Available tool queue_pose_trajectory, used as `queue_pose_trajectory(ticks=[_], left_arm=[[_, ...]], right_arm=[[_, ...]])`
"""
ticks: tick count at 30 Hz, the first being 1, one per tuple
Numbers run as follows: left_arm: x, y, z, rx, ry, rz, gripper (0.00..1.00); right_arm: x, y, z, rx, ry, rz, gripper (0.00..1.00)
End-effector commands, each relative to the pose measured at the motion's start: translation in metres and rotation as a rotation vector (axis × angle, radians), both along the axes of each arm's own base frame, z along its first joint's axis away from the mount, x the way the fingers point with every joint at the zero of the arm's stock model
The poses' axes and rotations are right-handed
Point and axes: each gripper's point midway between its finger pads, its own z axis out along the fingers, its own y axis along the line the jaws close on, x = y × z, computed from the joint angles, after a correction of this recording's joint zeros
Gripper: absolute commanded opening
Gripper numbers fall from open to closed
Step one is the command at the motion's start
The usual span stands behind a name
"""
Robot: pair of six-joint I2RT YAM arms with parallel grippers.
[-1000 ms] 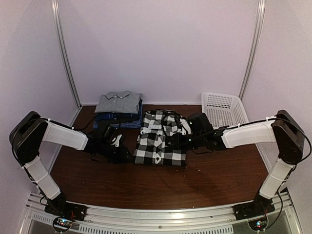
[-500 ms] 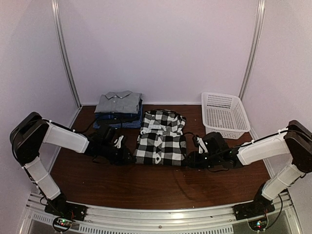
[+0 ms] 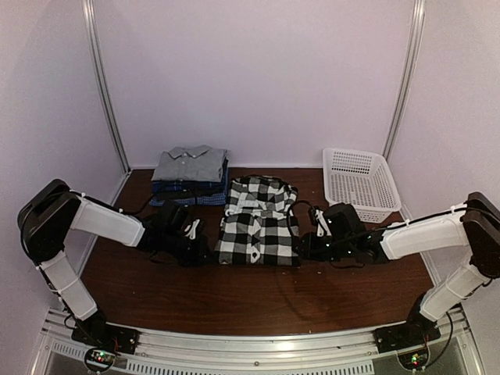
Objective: Fold and stack the long sleeve shirts
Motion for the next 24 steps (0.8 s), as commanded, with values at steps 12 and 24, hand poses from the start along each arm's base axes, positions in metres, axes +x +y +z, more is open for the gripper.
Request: queue_pose_trajectory(ticks=[12, 24], left_arm=[[-0.015, 0.010, 0.005, 0.010, -0.018, 0.016, 0.00], [-0.068, 0.034, -0.003, 0.042, 0.018, -0.030, 0.00]], right_arm=[[-0.010, 0.010, -0.052, -0.043, 0.094, 0.034, 0.19], [-0.056, -0.001, -0.032, -0.084, 0.080, 0.048, 0.25]])
